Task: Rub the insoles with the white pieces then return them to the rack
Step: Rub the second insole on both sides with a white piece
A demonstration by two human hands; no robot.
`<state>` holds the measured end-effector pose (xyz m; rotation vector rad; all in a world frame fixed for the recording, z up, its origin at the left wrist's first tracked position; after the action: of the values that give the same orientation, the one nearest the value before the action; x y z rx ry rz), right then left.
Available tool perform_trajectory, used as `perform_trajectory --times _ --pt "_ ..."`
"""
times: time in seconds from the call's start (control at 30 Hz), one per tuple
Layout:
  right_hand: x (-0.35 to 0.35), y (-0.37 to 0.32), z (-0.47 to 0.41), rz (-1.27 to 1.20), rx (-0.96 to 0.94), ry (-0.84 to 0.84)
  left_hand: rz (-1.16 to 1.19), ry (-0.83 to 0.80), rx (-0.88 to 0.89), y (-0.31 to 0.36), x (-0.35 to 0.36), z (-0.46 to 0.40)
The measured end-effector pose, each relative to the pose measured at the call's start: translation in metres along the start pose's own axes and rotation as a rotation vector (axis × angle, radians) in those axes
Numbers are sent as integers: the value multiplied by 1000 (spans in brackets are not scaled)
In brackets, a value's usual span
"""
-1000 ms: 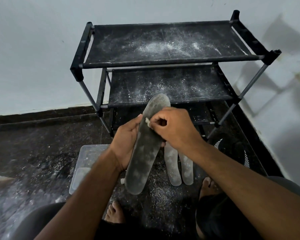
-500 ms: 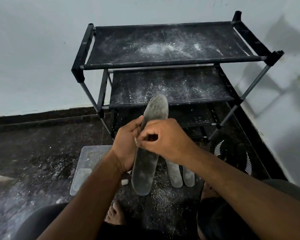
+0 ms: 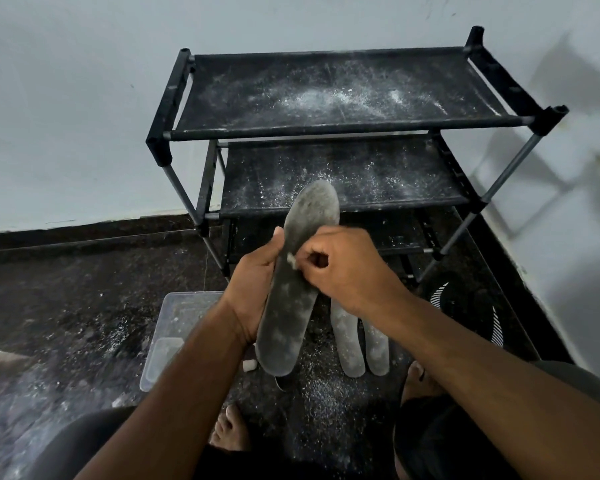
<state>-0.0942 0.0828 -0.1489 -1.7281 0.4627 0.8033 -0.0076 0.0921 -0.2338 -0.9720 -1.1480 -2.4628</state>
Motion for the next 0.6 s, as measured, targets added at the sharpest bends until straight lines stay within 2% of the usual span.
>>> perform_trajectory --times 0.07,0.1,0.23,0.27,0.37,0.43,0.53,0.6 --pt "10 -6 4 -52 -12 -97 -3 29 -2 0 -3 0" --pt "8 -5 2 -49 -4 -88 -2 31 -1 0 -3 0" --pt "-19 12 -5 9 58 121 -6 42 28 0 -2 -1" --pt "-16 8 -4 26 45 102 -13 37 24 0 -1 -2" --pt "11 -13 8 -4 -31 -122 -56 59 37 1 -2 0" --pt "16 -15 9 -32 -38 -175 -62 76 53 3 -5 0" --pt "-3 3 -3 23 25 -15 -16 50 48 3 -3 -1" --pt "-7 3 -2 73 30 22 -12 35 42 2 -1 -2"
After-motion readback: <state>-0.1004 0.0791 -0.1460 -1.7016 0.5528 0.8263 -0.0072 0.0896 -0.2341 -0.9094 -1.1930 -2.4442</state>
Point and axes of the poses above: each hand's wrist, its own z-axis away from the middle knuckle, its own x-axis out of the palm, y = z × x, the point moved 9 cm from there along -z, towards the middle knuckle, and after that the axes turned 1 degree about -y, right-handed, at the moved point
